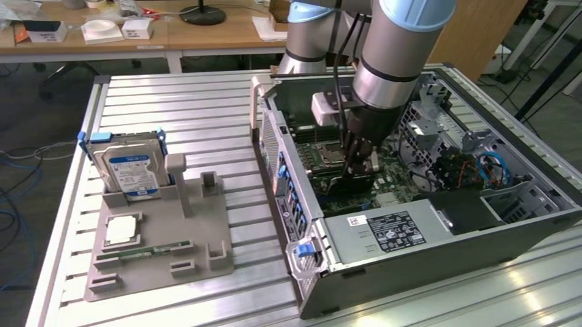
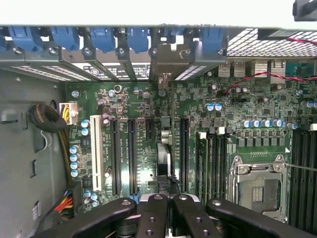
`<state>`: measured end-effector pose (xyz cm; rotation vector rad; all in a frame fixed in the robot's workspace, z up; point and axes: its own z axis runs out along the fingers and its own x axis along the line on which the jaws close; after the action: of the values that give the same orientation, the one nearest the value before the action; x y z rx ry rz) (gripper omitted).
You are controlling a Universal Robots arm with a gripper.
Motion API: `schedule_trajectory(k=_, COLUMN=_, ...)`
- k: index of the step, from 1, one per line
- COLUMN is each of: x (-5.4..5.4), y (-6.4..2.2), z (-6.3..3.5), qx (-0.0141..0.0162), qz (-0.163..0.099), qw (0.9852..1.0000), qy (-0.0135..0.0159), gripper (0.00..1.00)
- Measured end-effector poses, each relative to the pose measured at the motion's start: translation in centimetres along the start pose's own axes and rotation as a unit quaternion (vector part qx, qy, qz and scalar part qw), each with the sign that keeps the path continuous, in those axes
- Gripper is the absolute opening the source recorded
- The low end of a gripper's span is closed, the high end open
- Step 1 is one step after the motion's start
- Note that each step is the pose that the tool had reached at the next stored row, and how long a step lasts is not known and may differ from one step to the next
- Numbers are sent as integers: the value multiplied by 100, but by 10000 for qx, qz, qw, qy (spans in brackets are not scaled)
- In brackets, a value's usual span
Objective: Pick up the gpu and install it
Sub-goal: 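Press down on the gpu until it lock into place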
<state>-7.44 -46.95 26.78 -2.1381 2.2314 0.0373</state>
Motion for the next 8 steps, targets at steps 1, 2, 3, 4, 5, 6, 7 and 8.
schedule_trajectory(k=1, x=0, y=0, z=4, qx=0, qz=0, qw=10000, qy=0, gripper=11)
schedule_trajectory(k=2, x=0, y=0, z=8, qx=0, qz=0, qw=10000, qy=0, gripper=11)
schedule_trajectory(k=3, x=1, y=0, z=12, qx=0, qz=0, qw=10000, qy=0, gripper=11)
schedule_trajectory(k=4, x=1, y=0, z=16, qx=0, qz=0, qw=10000, qy=0, gripper=11)
schedule_trajectory(k=5, x=1, y=0, z=20, qx=0, qz=0, qw=10000, qy=0, gripper=11)
schedule_trajectory(k=6, x=1, y=0, z=25, qx=0, qz=0, qw=10000, qy=0, gripper=11)
schedule_trajectory(k=7, x=1, y=0, z=29, qx=0, qz=0, qw=10000, qy=0, gripper=11)
schedule_trajectory(k=8, x=2, y=1, z=34, qx=0, qz=0, qw=10000, qy=0, gripper=11)
